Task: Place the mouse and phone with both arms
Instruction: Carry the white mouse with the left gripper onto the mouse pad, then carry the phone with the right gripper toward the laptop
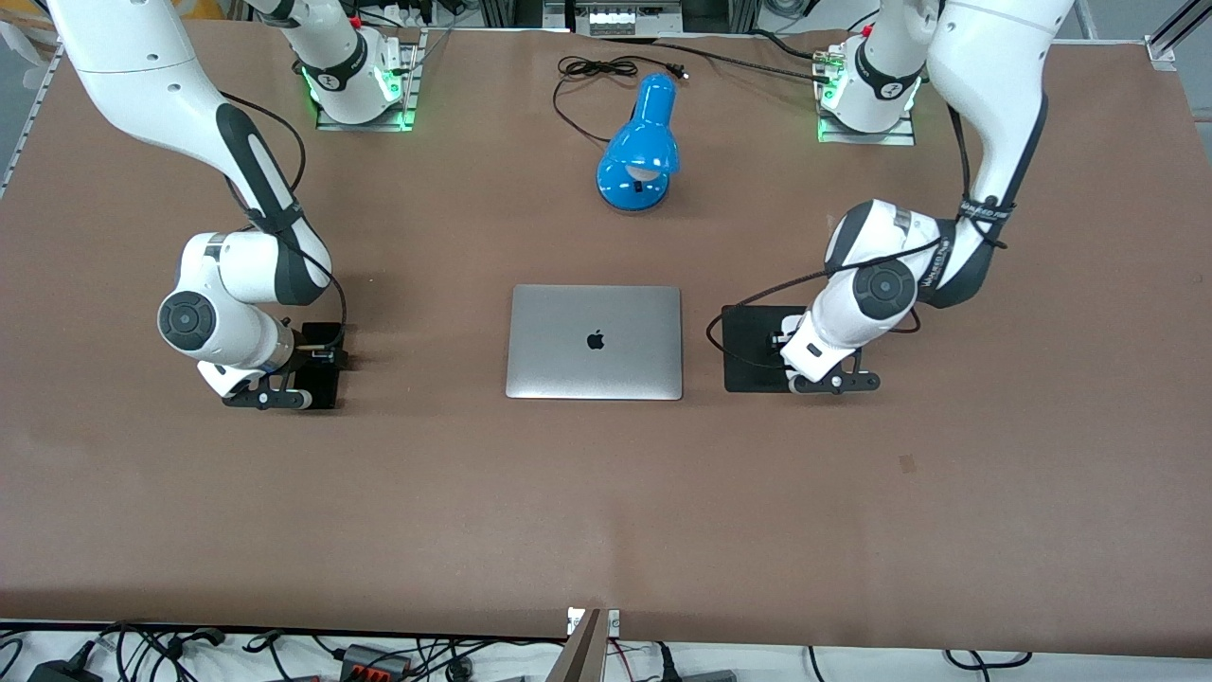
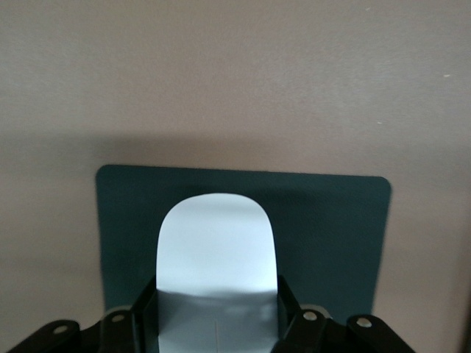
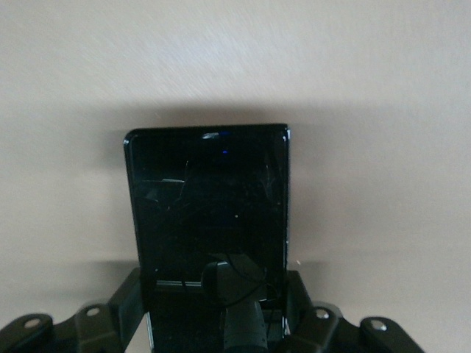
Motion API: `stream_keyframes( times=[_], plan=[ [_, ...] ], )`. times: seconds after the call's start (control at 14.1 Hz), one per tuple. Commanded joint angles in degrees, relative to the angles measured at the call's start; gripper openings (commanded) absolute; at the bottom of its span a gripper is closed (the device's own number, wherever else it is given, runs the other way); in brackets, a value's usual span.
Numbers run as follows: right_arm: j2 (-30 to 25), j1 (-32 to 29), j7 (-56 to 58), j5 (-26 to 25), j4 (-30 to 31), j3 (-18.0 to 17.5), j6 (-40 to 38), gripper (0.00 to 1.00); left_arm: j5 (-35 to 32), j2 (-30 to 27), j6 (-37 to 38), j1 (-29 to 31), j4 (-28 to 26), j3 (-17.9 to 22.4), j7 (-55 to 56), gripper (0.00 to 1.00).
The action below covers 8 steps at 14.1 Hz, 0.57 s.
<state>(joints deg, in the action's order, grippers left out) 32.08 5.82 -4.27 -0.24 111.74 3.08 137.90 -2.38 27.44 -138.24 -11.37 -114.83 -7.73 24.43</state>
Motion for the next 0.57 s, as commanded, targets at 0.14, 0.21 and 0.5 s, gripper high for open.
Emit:
stream_keyframes(
  times=[0.14,0.21,0.5],
  plan=[
    [1.5,8.2,-12.1,0.7,-6.3,-2.6,-0.2,0.20,-2.4,-0.2,-5.0,-0.1,-4.5,0.0,1.9,0.54],
    [2.2,10.1,-12.6,0.9,-7.2,-2.7,-0.2,0.20,-3.5,0.0,-5.8,-0.6,-4.4,0.1,1.9,0.54],
    [4.0,14.9,-19.7,1.7,-8.8,-2.8,0.0,0.20,-3.9,0.7,-7.0,-0.5,-4.6,0.1,1.9,0.80]
  ],
)
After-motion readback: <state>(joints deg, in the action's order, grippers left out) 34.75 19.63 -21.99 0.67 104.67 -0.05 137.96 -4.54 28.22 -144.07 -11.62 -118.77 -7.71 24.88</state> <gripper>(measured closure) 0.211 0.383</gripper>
